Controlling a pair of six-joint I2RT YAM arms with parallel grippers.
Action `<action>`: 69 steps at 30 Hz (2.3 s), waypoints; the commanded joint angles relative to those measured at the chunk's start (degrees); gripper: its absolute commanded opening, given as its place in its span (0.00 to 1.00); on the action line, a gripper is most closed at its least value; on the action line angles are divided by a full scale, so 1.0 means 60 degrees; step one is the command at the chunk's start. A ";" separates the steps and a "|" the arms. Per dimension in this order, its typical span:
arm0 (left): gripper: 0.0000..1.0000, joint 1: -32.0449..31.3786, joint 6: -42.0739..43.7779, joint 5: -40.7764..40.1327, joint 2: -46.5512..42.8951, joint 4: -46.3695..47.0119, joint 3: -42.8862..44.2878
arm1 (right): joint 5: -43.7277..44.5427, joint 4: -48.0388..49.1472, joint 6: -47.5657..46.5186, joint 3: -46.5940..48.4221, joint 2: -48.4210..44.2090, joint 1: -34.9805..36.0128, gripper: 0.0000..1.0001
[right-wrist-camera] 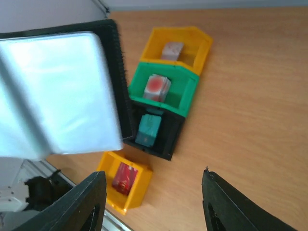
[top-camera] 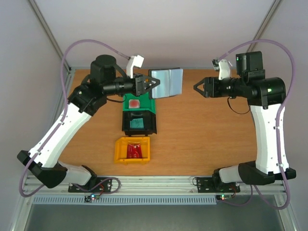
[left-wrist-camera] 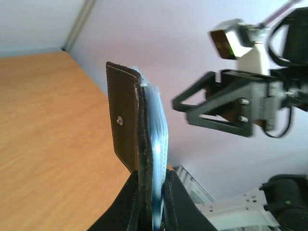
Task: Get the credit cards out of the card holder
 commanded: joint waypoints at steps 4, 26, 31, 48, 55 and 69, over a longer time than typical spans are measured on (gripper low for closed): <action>0.00 0.0022 0.0946 -0.1487 0.0974 -0.2328 0.2588 | 0.1516 0.0084 0.2378 0.2742 0.1187 0.2736 0.60; 0.00 0.0037 0.1081 -0.1306 0.1427 -0.2475 0.3365 | 0.0659 0.1360 0.2571 0.3448 0.2939 0.4570 0.90; 0.00 0.0038 0.1060 -0.1010 0.1403 -0.2328 0.3323 | 0.1549 0.1229 0.2720 0.3459 0.2960 0.4656 0.79; 0.12 0.0111 -0.0358 0.1861 0.1046 -0.0541 0.2716 | -0.0272 0.1932 0.2287 0.2786 0.2228 0.3891 0.13; 0.22 0.0110 -0.0769 0.2478 0.1043 -0.0126 0.2578 | -0.0698 0.2583 0.2491 0.2762 0.2238 0.3804 0.01; 0.33 0.0405 -0.0535 0.2429 0.0534 -0.0549 0.2137 | -0.3211 0.2820 0.2677 0.2156 0.1735 0.2728 0.01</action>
